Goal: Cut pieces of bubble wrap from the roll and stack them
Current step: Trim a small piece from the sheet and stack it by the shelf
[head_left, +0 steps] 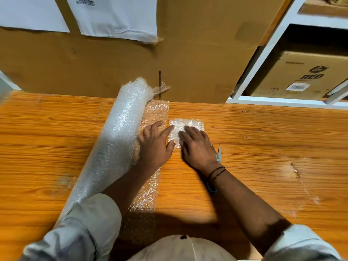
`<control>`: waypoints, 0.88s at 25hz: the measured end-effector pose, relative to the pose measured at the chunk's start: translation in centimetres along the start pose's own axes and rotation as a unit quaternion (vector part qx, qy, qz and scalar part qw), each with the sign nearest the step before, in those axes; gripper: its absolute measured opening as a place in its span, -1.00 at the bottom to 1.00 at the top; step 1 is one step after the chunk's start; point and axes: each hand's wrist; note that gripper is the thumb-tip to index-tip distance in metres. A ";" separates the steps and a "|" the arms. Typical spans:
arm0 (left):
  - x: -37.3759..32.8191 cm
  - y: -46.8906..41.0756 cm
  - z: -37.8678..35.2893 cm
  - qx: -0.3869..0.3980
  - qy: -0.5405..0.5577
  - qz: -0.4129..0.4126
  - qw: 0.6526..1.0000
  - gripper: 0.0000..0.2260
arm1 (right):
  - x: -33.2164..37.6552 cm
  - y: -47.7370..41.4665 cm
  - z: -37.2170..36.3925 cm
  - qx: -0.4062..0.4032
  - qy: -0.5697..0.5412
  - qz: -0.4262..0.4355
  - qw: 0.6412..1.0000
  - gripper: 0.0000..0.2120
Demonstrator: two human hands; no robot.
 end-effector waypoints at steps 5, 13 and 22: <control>-1.0 0.7 0.5 0.001 -0.012 0.003 1.000 -0.60 | -1.1 -0.5 1.8 0.052 -0.026 0.031 0.998 -0.50; -3.0 -0.2 0.8 0.021 -0.047 -0.002 0.999 -0.57 | -2.7 -1.5 2.6 0.023 0.053 -0.066 0.996 -0.57; -8.5 -2.6 1.0 0.081 -0.086 -0.064 0.991 -0.51 | -7.2 -0.2 4.2 0.022 0.046 -0.111 0.993 -0.52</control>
Point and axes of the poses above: each hand's wrist, its own y-axis away from the middle knuckle, its own z-axis out of the back of the hand, x = y × z, and after that the axes turned 15 degrees about -y, right-handed
